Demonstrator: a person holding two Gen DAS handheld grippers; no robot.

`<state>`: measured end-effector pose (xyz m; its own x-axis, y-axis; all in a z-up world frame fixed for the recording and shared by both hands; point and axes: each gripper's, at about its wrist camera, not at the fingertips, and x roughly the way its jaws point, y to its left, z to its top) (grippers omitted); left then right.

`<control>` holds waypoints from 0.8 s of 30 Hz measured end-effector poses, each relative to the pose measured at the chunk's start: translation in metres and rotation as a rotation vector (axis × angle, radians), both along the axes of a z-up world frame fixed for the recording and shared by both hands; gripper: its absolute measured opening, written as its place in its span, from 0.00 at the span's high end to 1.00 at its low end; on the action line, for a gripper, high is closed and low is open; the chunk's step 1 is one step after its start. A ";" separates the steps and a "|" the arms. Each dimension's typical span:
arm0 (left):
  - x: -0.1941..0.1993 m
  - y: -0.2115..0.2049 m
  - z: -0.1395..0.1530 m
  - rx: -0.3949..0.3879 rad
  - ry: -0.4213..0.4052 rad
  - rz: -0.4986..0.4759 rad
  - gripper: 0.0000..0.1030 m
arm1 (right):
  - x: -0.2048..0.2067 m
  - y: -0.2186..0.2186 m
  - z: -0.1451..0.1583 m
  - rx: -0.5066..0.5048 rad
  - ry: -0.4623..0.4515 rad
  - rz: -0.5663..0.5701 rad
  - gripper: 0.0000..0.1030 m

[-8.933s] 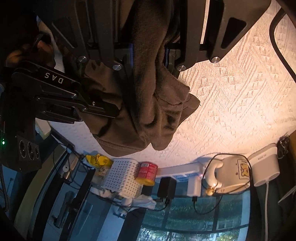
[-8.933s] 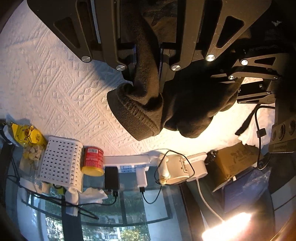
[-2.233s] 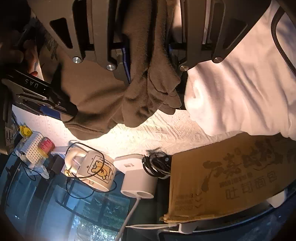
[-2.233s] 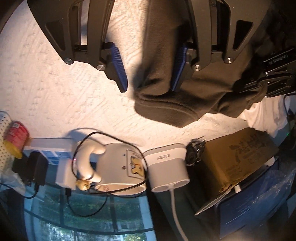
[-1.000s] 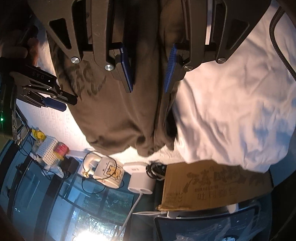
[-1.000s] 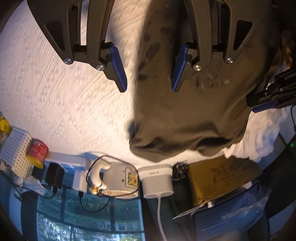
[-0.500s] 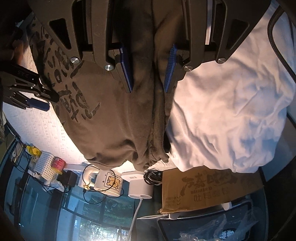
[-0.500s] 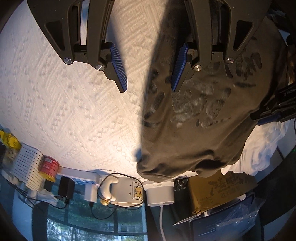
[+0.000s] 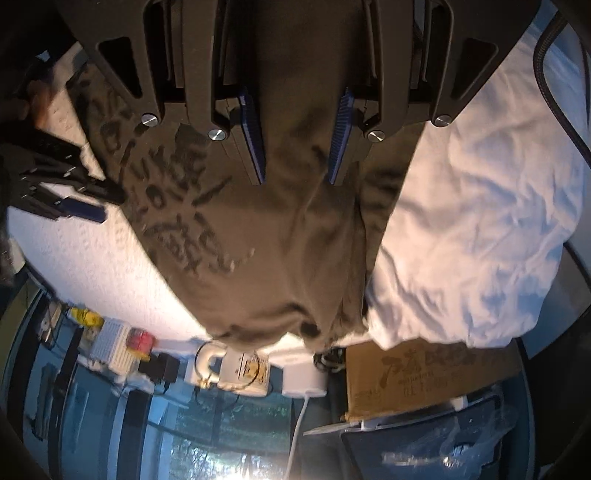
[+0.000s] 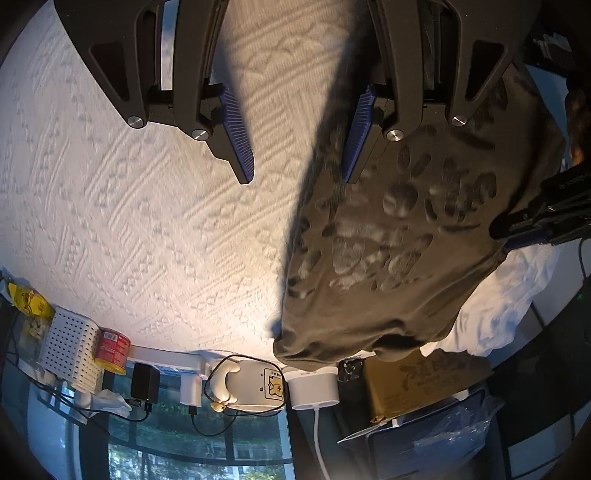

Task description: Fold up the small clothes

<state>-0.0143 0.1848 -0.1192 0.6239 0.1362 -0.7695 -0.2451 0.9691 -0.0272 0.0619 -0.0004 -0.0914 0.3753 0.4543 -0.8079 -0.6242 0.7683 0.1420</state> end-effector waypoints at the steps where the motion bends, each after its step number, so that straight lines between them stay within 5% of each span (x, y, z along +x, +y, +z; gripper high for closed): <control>1: -0.002 -0.002 -0.003 0.025 0.007 0.004 0.56 | -0.001 -0.003 -0.001 0.000 0.000 0.000 0.49; 3: -0.005 -0.001 -0.006 0.042 0.010 0.032 0.47 | -0.003 -0.008 -0.001 0.002 0.000 0.001 0.49; 8: -0.017 -0.006 0.000 0.037 -0.015 0.051 0.47 | -0.011 -0.022 0.002 -0.003 -0.012 0.000 0.49; 24: -0.019 -0.083 0.014 0.007 -0.073 -0.107 0.47 | -0.031 -0.086 0.015 -0.002 -0.051 -0.079 0.49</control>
<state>-0.0331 0.1023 -0.1056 0.6893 0.0717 -0.7209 -0.1383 0.9898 -0.0338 0.0306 -0.0860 -0.0765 0.4508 0.4196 -0.7878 -0.5676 0.8159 0.1099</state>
